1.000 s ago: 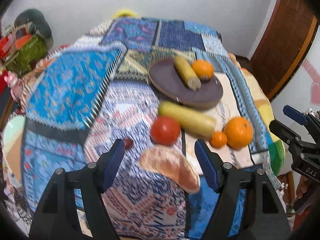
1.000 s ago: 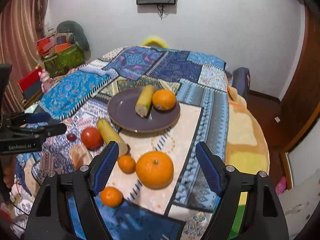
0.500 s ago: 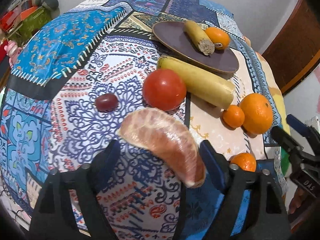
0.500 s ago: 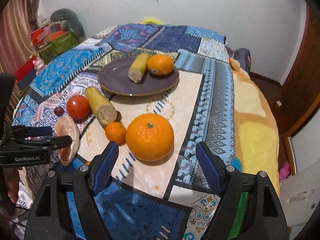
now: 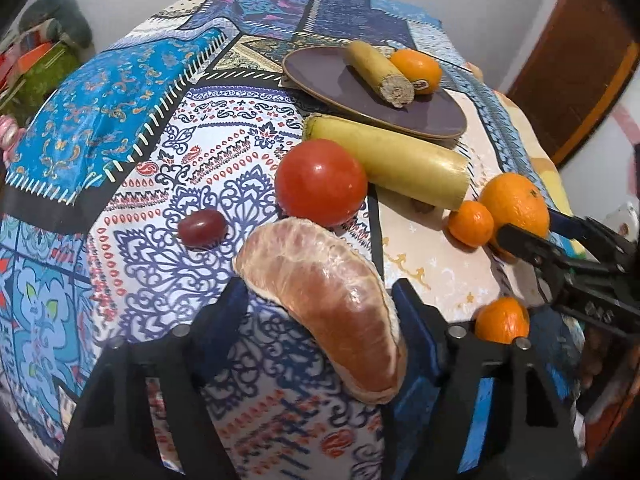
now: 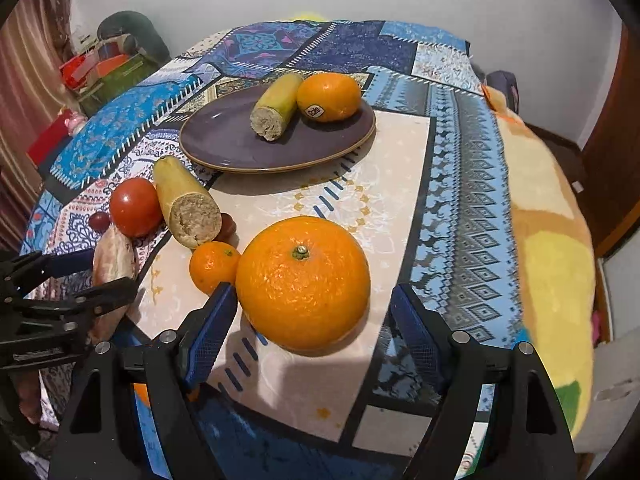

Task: Organize fruits
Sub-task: 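Grasp the pink pomelo segment with the left tool while the right tool grasps another large orange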

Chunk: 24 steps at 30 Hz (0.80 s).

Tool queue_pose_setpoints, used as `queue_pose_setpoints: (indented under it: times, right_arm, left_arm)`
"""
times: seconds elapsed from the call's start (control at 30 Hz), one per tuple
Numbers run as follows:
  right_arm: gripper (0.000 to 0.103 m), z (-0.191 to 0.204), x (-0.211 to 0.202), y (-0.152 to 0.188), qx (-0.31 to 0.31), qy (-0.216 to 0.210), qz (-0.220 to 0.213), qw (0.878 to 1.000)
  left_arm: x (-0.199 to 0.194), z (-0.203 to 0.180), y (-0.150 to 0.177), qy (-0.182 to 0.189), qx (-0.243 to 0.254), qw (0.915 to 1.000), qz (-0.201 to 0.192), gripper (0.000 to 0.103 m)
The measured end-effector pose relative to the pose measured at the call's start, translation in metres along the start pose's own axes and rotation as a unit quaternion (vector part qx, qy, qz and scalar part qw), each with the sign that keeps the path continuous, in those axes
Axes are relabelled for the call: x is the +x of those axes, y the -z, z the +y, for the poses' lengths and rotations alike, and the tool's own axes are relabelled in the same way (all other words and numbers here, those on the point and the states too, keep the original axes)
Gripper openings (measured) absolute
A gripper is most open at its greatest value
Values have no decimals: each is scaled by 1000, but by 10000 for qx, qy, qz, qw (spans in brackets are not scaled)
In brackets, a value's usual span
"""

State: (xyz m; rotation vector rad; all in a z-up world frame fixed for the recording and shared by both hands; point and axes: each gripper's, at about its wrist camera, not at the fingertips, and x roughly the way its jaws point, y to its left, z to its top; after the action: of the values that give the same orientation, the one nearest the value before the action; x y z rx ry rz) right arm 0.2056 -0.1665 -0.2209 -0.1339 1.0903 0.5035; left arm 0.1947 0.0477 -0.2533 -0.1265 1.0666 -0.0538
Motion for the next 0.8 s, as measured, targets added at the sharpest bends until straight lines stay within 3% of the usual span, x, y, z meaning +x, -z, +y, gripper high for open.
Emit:
queue_pose_setpoints:
  times: [0.07, 0.17, 0.8]
  right_arm:
    - [66, 0, 1, 1, 14, -150, 3, 9999]
    - [65, 2, 0, 2, -10, -128, -12, 9999]
    - [65, 1, -30, 6, -28, -55, -251, 9997]
  left_arm:
    - [-4, 0, 2, 48, 136, 9999, 25, 57]
    - [-11, 3, 5, 157, 269, 9995, 68, 49]
    - [4, 17, -6, 210, -296, 9989, 291, 47]
